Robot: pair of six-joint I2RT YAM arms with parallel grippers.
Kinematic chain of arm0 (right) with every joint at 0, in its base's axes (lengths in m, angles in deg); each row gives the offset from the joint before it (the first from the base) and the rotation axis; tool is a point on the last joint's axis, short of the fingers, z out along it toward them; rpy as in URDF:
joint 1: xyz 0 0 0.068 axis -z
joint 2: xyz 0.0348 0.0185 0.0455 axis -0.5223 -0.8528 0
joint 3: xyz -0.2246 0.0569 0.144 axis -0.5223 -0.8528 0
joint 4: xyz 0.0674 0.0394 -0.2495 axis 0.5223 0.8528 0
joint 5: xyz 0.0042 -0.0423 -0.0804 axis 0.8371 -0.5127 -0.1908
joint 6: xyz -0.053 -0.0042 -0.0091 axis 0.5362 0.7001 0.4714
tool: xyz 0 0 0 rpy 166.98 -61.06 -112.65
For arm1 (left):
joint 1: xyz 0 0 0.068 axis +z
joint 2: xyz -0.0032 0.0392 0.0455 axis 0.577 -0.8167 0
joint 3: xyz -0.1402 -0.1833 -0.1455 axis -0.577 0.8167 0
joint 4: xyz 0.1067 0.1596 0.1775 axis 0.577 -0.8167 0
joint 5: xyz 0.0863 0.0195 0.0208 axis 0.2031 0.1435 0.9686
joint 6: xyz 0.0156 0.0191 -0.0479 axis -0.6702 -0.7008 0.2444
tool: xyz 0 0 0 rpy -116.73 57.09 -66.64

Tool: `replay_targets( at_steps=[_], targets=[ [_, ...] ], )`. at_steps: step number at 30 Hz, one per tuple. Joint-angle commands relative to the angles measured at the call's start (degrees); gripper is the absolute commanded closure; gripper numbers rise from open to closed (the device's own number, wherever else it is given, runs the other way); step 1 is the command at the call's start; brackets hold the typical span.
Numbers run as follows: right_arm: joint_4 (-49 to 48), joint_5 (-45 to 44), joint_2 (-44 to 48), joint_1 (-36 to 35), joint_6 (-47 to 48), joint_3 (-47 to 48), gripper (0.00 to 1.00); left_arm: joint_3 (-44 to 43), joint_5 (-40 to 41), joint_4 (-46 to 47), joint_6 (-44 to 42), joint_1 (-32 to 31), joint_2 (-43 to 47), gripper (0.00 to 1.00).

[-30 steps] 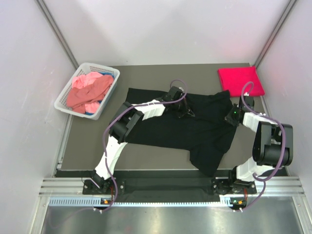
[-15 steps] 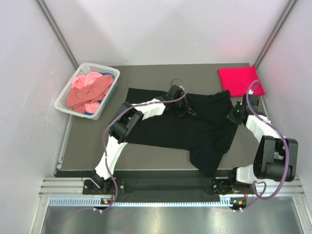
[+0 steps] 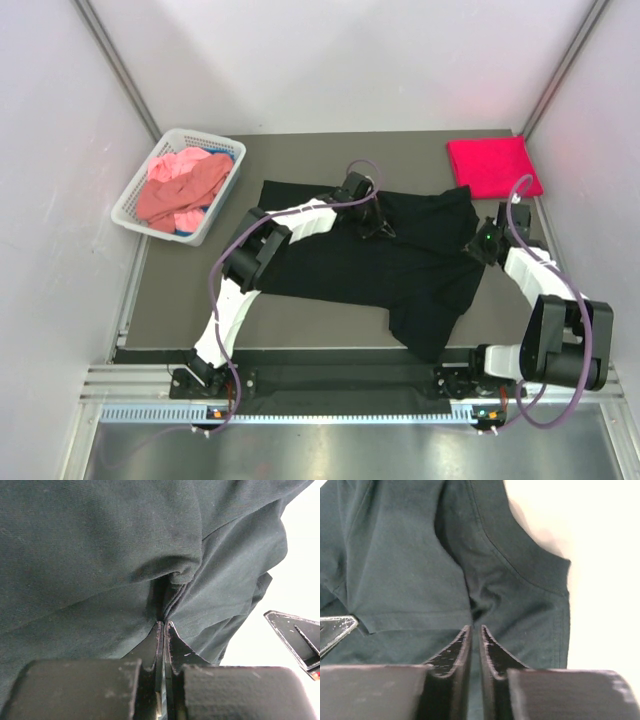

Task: Fold and stack the t-shirts
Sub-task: Fold the tshirt

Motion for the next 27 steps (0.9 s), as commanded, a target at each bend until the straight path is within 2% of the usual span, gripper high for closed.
replay_targets(
  at_steps=[1, 9, 11, 20, 24, 27],
  targets=[
    [-4.60, 0.95, -2.54, -0.47, 3.03, 1.82, 0.86, -0.65, -2.04, 1.76, 0.26, 0.33, 0.45, 1.00],
    [-8.99, 4.54, -7.56, -0.56, 4.00, 3.50, 0.74, -0.12, -1.78, 2.55, 0.26, 0.33, 0.80, 1.00],
    [-9.17, 4.81, -8.88, -0.56, 3.74, 3.59, 0.74, -0.38, -1.78, 2.73, 0.44, 0.33, 0.53, 1.00],
    [-10.23, 5.42, -10.20, -0.82, 2.24, 3.32, 0.78, -0.12, -1.95, 3.35, 0.97, 0.24, 0.45, 1.00],
    [-9.79, 4.63, -10.38, -0.82, 1.80, 3.50, 0.86, -0.12, -1.95, 3.26, 0.97, 0.33, 0.53, 1.00],
    [-9.00, 3.84, -10.12, -0.82, 1.71, 3.85, 0.87, -0.29, -1.78, 3.35, 0.97, 0.24, 0.53, 1.00]
  ],
)
